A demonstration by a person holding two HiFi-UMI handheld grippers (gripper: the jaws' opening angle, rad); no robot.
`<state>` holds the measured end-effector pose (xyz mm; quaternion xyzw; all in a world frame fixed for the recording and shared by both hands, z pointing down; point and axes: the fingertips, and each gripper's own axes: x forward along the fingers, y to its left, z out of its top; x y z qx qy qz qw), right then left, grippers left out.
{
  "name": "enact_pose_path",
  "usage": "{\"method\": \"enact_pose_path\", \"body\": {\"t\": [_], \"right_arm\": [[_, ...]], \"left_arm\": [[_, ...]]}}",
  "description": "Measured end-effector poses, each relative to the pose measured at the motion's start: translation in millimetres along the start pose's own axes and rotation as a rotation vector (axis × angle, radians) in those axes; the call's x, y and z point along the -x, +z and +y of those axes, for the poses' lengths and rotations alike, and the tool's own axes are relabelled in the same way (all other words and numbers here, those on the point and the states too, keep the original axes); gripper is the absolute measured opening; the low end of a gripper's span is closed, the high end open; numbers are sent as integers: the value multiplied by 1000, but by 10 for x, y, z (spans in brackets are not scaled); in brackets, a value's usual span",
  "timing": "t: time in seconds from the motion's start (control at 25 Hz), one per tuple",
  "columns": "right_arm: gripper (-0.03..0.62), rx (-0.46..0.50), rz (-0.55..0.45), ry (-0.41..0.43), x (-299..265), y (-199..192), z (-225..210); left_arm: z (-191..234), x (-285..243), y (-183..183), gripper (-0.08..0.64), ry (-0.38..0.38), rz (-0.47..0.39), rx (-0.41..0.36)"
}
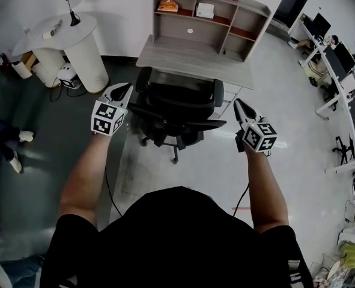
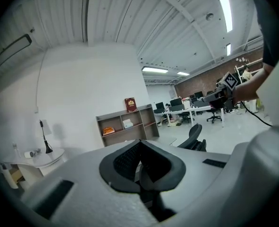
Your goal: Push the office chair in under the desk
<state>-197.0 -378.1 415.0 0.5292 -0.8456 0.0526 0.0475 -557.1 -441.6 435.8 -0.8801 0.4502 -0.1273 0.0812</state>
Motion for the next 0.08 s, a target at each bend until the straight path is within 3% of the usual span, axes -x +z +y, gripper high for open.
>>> {"method": "enact_pose_path", "body": {"t": [0.08], "right_arm": [[8,-5,-2,-7,-15,0,-23]], "left_arm": [[-20,-35,-17,17,-9,6,-10]]}}
